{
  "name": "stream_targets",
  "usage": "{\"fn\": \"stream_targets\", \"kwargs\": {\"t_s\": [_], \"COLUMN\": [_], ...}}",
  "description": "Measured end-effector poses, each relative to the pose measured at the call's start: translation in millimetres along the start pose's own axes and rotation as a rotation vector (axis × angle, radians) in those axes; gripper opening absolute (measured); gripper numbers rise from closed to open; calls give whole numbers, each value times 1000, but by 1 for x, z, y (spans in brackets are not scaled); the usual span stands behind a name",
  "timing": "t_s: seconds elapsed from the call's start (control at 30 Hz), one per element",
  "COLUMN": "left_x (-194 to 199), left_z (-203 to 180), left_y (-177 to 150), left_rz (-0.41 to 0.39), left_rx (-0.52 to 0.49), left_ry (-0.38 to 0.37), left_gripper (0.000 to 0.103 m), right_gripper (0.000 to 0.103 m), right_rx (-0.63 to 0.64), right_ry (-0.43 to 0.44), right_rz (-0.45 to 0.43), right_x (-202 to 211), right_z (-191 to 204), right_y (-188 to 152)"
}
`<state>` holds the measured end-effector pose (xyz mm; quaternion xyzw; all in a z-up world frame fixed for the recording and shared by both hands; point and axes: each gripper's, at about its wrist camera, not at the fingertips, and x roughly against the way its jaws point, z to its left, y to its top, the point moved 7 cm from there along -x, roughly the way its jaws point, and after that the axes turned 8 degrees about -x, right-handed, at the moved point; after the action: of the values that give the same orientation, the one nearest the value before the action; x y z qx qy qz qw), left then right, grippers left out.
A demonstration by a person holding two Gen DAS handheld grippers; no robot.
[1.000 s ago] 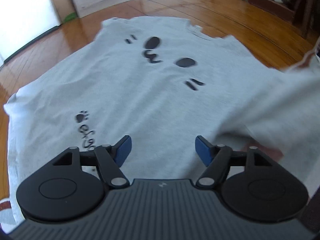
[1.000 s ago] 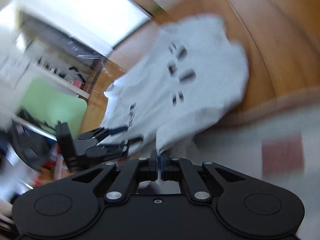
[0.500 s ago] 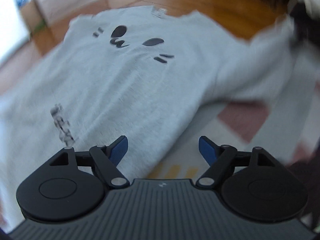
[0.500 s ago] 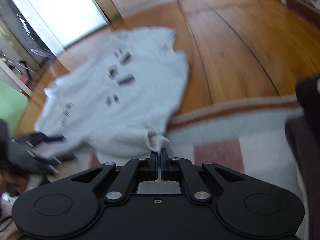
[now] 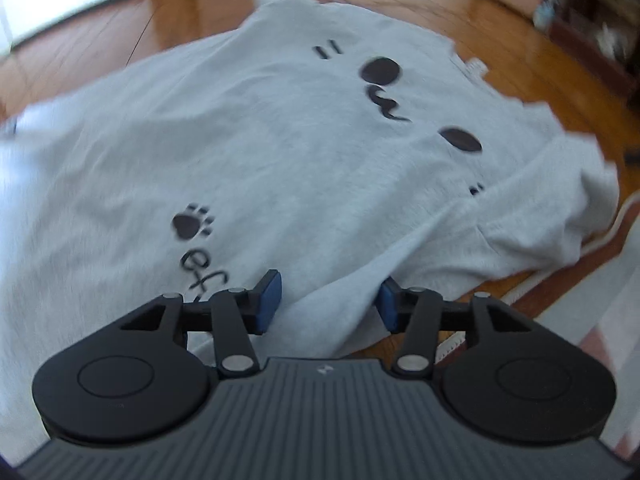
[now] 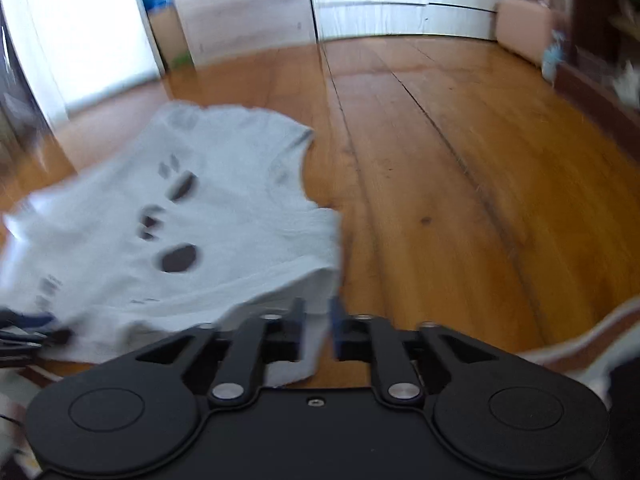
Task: Fold clothes
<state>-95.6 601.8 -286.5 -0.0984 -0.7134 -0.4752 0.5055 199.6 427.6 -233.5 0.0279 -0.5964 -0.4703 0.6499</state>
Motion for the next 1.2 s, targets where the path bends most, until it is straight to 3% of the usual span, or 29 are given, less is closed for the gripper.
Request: {"fn": "stream_targets", "kwargs": {"t_s": [0.1,0.23,0.33,0.4,0.5,0.53,0.57,0.6,0.7,0.83,1.1,1.2], "left_x": [6,7,7,7,6,6,7,7,28,71,145,174], "left_z": [15,22,25,28,32,32,32,32,40,61,104,118], "left_y": [-1,1,0,-2,-3,-3,-2,-2,2,-1,-29,-34], "left_rz": [-20,-20,-26,-23,-21,-19,-19,-20,-36,-42,43,29], "left_rx": [93,111,111,126,167,172,167,161,152,198,327,368], "left_ry": [-45,-50,-71,-95,-121,-125,-115,-106,-70,-16,172,210], "left_gripper": [50,49,50,50,50,50,50,50,50,58,59,67], "right_gripper": [29,34,67,67,67,56,12,8,7,6,3,8], "right_rx": [-15,-36,-51,-60,-100,-107,-114,-113,-47,51,-27,-130], "right_ry": [105,245,350,406,389,405,421,444,571,741,395,425], "right_rz": [46,106,152,181,205,185,165,140,38,1,127,130], "right_x": [-5,-11,-14,-17,-38,-41,-44,-43,-4,90,54,60], "right_z": [19,45,64,75,72,72,72,74,89,90,9,4], "right_y": [-7,-15,-21,-26,-36,-34,-32,-30,-13,-21,-127,-138]}}
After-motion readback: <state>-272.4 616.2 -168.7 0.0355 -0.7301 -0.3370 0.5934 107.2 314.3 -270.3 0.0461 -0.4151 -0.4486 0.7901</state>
